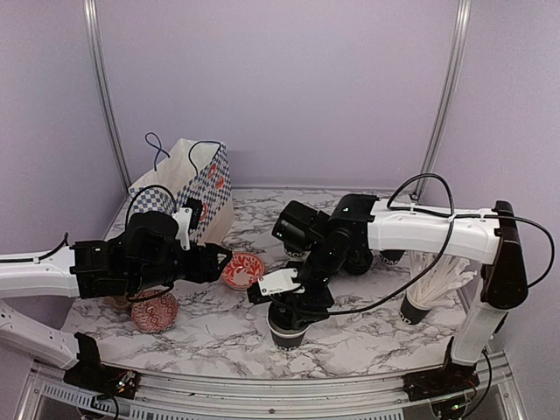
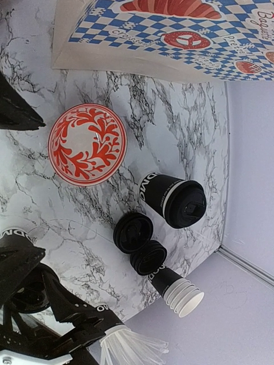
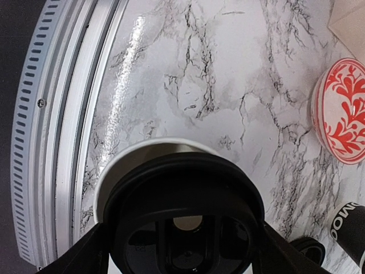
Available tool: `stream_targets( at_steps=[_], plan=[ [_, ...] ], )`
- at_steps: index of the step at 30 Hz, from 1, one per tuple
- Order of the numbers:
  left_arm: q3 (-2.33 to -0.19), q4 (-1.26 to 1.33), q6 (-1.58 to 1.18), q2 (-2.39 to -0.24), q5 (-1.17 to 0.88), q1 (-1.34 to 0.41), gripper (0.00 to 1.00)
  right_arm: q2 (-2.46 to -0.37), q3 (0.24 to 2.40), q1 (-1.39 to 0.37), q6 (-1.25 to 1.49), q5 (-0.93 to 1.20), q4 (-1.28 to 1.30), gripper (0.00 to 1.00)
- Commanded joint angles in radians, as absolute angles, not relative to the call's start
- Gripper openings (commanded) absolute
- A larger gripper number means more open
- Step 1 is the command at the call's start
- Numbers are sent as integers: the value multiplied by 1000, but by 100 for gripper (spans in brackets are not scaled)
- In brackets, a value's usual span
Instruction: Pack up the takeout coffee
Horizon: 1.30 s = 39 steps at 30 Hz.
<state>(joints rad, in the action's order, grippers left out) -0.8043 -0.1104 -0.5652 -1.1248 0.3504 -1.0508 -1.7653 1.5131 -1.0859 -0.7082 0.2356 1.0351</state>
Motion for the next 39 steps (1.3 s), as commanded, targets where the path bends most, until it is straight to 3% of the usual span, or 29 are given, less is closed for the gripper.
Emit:
stream_targets(
  at_steps=[1,39],
  plan=[
    [-794,-127,-572,-1120,359,-1046,70,-1753,1572,-1102,-701,217,1062,64],
    [-784,-126,-578,-1133,352,-1046,70,-1787,1535,-1166,-691,145,1049,72]
  ],
)
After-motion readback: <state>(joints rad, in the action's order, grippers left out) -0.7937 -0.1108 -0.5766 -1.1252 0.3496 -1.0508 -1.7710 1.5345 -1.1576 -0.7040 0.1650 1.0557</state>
